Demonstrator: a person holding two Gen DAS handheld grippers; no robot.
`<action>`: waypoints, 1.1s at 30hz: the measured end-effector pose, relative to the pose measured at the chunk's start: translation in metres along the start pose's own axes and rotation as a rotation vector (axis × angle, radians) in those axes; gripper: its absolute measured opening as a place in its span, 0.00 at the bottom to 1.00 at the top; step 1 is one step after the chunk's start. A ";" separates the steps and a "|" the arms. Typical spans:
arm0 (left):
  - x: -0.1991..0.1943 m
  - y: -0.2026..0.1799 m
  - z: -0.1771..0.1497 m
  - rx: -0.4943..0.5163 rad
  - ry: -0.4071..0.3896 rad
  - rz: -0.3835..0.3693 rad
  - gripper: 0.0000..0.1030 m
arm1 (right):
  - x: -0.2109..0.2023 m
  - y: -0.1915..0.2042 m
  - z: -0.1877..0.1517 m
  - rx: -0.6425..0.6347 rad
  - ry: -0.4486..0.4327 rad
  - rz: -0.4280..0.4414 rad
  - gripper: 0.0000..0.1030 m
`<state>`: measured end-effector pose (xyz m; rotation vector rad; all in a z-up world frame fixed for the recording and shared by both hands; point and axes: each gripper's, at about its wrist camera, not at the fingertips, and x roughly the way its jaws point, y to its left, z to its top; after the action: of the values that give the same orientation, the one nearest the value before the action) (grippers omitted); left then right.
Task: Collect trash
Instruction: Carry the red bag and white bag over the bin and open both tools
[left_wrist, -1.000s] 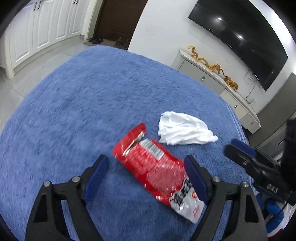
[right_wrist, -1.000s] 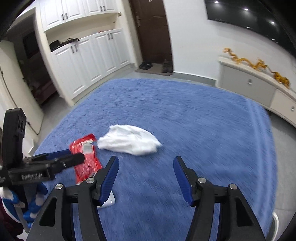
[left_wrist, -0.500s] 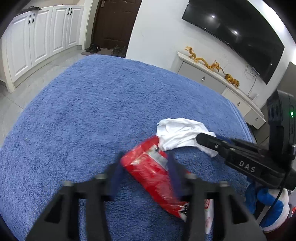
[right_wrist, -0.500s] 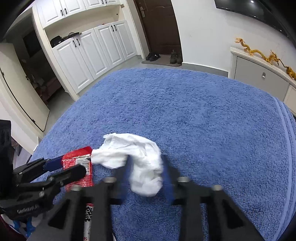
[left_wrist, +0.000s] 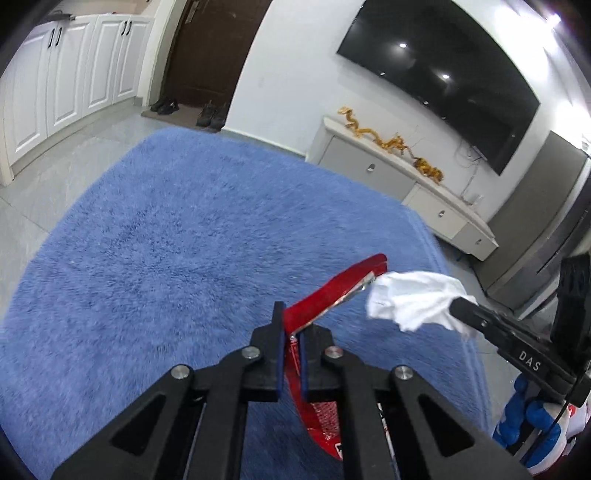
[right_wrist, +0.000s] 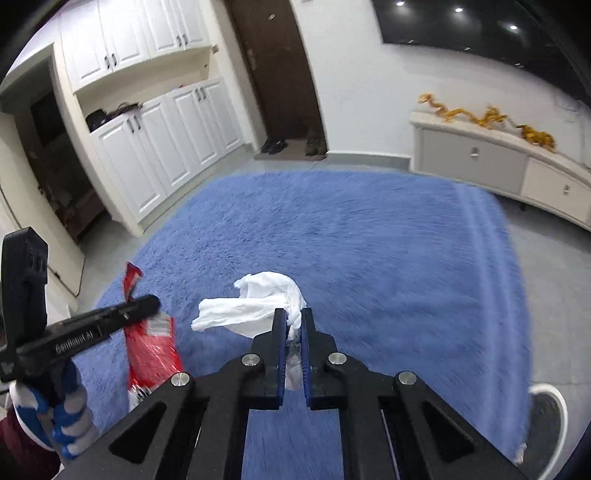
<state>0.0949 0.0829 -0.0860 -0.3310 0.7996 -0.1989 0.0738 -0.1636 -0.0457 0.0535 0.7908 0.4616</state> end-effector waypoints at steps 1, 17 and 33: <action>-0.008 -0.004 0.000 0.007 -0.006 -0.006 0.05 | -0.016 -0.003 -0.006 0.014 -0.017 -0.013 0.07; -0.003 -0.207 -0.010 0.292 0.042 -0.236 0.05 | -0.143 -0.157 -0.089 0.274 -0.062 -0.391 0.07; 0.255 -0.441 -0.090 0.604 0.286 -0.367 0.08 | -0.025 -0.398 -0.195 0.577 0.138 -0.616 0.16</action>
<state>0.1811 -0.4227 -0.1542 0.1313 0.9134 -0.8263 0.0743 -0.5562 -0.2533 0.3064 1.0053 -0.3581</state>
